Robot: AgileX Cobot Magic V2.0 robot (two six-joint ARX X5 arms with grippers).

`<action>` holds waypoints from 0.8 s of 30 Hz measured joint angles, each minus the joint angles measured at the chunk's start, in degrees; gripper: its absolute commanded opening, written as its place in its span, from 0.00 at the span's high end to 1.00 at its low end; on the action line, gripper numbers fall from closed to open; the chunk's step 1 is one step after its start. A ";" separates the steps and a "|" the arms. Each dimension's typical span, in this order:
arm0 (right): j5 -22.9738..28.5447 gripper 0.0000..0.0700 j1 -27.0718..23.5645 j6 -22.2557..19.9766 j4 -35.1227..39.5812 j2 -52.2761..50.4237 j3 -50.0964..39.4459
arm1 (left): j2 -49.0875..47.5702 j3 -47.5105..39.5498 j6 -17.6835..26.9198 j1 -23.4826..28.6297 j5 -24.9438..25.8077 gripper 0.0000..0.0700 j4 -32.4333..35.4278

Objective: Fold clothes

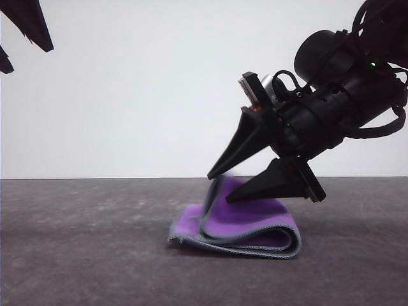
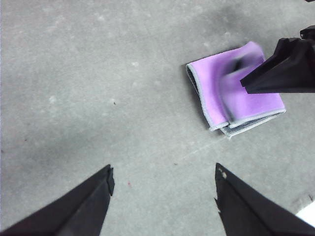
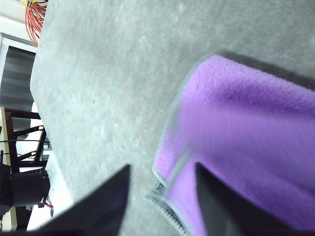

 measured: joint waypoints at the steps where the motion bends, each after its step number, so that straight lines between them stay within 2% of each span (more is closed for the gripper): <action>1: -0.10 0.54 0.01 0.00 0.01 0.00 0.00 | 0.00 0.00 0.00 0.00 0.00 0.44 0.00; 8: -2.77 0.50 -0.15 -0.35 0.46 0.00 0.00 | 0.00 0.00 0.02 0.00 0.00 0.44 0.00; 12: -2.65 0.50 -1.63 -2.56 -3.59 -1.73 0.00 | 0.00 0.00 0.00 0.00 0.00 0.44 0.01; 15: 0.59 0.50 -4.54 -5.85 -8.80 -5.78 0.00 | 0.00 0.00 0.00 0.00 0.00 0.44 0.00; 20: 8.77 0.50 -11.71 -12.42 -18.26 -13.60 0.00 | 0.00 0.00 0.00 0.00 0.00 0.44 0.12; 24: 12.84 0.50 -17.53 -17.22 -26.17 -19.68 0.01 | 0.00 0.00 0.00 0.08 0.00 0.44 1.30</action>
